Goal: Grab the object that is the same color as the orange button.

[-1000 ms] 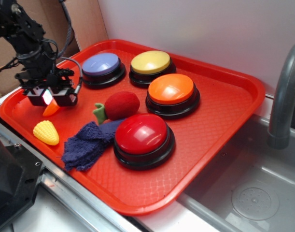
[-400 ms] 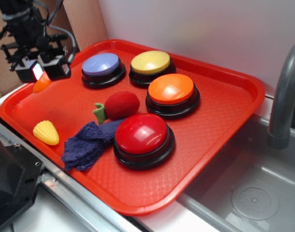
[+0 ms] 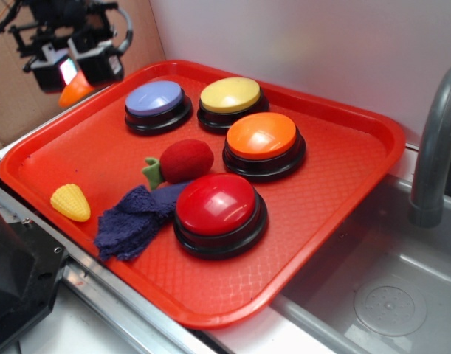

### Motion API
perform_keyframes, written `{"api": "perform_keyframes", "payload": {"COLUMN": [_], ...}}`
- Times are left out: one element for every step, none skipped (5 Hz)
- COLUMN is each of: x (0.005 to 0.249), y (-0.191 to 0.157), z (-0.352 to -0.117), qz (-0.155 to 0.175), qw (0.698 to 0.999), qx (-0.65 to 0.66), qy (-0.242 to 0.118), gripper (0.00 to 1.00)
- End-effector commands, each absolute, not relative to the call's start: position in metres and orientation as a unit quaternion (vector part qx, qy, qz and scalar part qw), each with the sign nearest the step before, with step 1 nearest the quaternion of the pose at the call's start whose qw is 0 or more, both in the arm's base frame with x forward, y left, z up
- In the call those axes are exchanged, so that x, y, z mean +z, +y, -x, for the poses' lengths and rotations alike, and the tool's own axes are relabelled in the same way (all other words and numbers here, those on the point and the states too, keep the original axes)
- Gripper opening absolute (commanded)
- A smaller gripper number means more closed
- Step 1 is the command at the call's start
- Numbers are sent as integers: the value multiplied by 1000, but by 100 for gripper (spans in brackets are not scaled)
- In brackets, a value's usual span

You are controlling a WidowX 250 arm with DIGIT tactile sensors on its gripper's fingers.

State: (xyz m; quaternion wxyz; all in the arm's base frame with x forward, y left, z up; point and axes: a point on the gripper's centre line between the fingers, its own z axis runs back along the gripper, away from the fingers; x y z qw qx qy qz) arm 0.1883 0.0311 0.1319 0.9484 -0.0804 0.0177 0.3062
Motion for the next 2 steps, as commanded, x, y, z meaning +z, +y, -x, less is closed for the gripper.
{"api": "perform_keyframes", "payload": {"x": [171,169], "y": [7,6], "z": [-204,-208], "qz": [89,94], "qw": [961,963], "qx": [259,249], "qy": [-31,-28], "gripper": [0,0]}}
